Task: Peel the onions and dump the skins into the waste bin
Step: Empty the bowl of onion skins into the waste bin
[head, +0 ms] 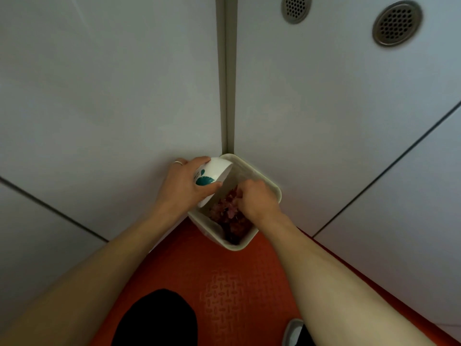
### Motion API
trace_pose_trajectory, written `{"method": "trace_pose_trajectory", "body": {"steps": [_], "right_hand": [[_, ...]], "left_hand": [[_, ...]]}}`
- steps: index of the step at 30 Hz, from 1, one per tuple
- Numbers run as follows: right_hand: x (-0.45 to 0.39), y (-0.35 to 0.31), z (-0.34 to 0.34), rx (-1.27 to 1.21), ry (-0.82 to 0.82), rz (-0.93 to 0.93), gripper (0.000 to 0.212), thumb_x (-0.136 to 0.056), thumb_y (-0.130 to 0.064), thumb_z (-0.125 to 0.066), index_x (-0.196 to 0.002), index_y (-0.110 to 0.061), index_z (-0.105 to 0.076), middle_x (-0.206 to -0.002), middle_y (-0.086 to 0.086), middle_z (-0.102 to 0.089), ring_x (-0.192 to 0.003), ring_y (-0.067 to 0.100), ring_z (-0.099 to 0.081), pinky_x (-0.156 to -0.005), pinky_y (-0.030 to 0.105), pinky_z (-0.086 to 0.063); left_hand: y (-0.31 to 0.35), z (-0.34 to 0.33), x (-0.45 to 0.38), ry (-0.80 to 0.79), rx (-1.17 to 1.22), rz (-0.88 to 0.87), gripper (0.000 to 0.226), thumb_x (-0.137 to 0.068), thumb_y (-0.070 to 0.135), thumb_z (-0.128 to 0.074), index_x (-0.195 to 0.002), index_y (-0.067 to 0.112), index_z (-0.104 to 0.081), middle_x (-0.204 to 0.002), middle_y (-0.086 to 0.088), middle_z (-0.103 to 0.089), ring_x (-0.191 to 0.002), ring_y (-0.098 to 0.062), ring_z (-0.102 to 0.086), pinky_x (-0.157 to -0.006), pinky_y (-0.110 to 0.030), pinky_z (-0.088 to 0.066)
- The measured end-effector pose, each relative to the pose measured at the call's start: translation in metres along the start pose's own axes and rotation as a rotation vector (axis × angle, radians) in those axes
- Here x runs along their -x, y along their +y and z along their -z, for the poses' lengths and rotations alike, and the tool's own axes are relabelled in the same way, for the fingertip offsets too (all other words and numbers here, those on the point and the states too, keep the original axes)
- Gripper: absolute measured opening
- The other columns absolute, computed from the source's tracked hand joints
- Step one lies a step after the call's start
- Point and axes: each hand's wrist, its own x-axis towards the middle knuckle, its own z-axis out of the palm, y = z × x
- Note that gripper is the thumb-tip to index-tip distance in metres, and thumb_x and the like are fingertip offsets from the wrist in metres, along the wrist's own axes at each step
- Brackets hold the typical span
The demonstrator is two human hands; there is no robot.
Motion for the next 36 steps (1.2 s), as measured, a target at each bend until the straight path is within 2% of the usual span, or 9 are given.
{"method": "trace_pose_trajectory", "body": {"steps": [5,8,13,17,19,22,25,29,36], "right_hand": [[0.002,0.000,0.000,-0.124,0.047,-0.066,0.036,-0.096,-0.027,-0.062,-0.063,-0.019,-0.050,-0.059,-0.006,-0.052,-0.054,0.010,-0.049,-0.049,0.024,-0.033],[0.004,0.000,0.000,-0.132,-0.041,-0.080,0.024,-0.088,-0.010,-0.068,-0.068,-0.015,-0.055,-0.068,-0.002,-0.057,-0.065,0.017,-0.056,-0.057,0.026,-0.042],[0.002,0.005,-0.002,-0.152,-0.009,-0.106,0.035,-0.092,-0.009,-0.062,-0.060,-0.015,-0.049,-0.057,-0.005,-0.049,-0.050,0.006,-0.044,-0.044,0.019,-0.028],[-0.005,0.010,-0.005,-0.244,-0.067,-0.115,0.018,-0.091,-0.014,-0.063,-0.074,-0.016,-0.056,-0.068,-0.006,-0.053,-0.066,0.011,-0.055,-0.049,0.018,-0.035],[-0.008,0.015,-0.006,-0.495,-0.067,-0.192,0.014,-0.099,-0.029,-0.056,-0.095,-0.017,-0.062,-0.077,-0.003,-0.061,-0.081,0.021,-0.066,-0.063,0.028,-0.055],[-0.004,0.016,0.000,-0.936,-0.240,-0.330,0.024,-0.102,-0.044,-0.051,-0.118,-0.026,-0.055,-0.099,0.002,-0.067,-0.079,0.022,-0.074,-0.067,0.035,-0.062],[0.005,0.006,0.008,-1.028,-0.244,-0.278,0.024,-0.104,-0.032,-0.052,-0.126,-0.021,-0.055,-0.095,0.009,-0.071,-0.070,0.022,-0.075,-0.062,0.032,-0.062],[0.028,-0.013,0.043,-0.969,-0.192,-0.278,0.023,-0.101,-0.005,-0.043,-0.115,-0.020,-0.053,-0.077,0.013,-0.072,-0.059,0.022,-0.072,-0.055,0.031,-0.061],[0.083,-0.045,0.167,-1.020,-0.245,-0.322,0.031,-0.095,0.001,-0.047,-0.101,-0.025,-0.061,-0.073,0.009,-0.071,-0.050,0.019,-0.069,-0.048,0.032,-0.058]], "left_hand": [[0.003,-0.006,0.007,-0.011,0.004,0.022,0.074,-0.080,0.048,-0.083,-0.145,0.032,-0.053,-0.125,-0.007,-0.050,-0.102,-0.013,-0.044,-0.073,-0.020,-0.037],[0.004,-0.008,0.011,-0.003,0.004,0.032,0.073,-0.081,0.046,-0.083,-0.145,0.030,-0.053,-0.127,-0.009,-0.051,-0.105,-0.014,-0.044,-0.081,-0.026,-0.039],[0.003,-0.012,0.015,0.008,0.054,0.038,0.072,-0.079,0.044,-0.085,-0.142,0.029,-0.054,-0.127,-0.003,-0.049,-0.109,-0.014,-0.045,-0.083,-0.027,-0.044],[0.002,-0.014,0.010,0.109,0.635,0.413,0.046,-0.086,0.036,-0.081,-0.126,0.027,-0.062,-0.126,0.000,-0.064,-0.107,-0.021,-0.065,-0.077,-0.037,-0.061],[0.000,-0.015,0.010,0.058,0.937,0.600,0.035,-0.096,0.029,-0.070,-0.129,0.020,-0.062,-0.126,-0.008,-0.067,-0.106,-0.026,-0.070,-0.073,-0.042,-0.064],[0.002,-0.017,0.017,0.006,1.143,0.687,0.022,-0.101,0.013,-0.058,-0.122,0.019,-0.059,-0.123,-0.012,-0.064,-0.105,-0.027,-0.068,-0.065,-0.037,-0.063],[0.014,-0.012,0.030,-0.013,1.170,0.716,0.023,-0.101,0.007,-0.053,-0.118,0.021,-0.057,-0.123,-0.013,-0.062,-0.104,-0.027,-0.066,-0.062,-0.032,-0.062],[0.039,0.021,0.043,-0.120,1.034,0.789,0.047,-0.099,0.004,-0.052,-0.140,0.026,-0.052,-0.134,-0.009,-0.062,-0.110,-0.029,-0.068,-0.072,-0.035,-0.062],[0.139,0.116,0.084,-0.205,0.819,0.812,0.053,-0.104,0.008,-0.048,-0.147,0.036,-0.038,-0.142,-0.012,-0.055,-0.084,-0.029,-0.078,-0.068,-0.034,-0.063]]}}
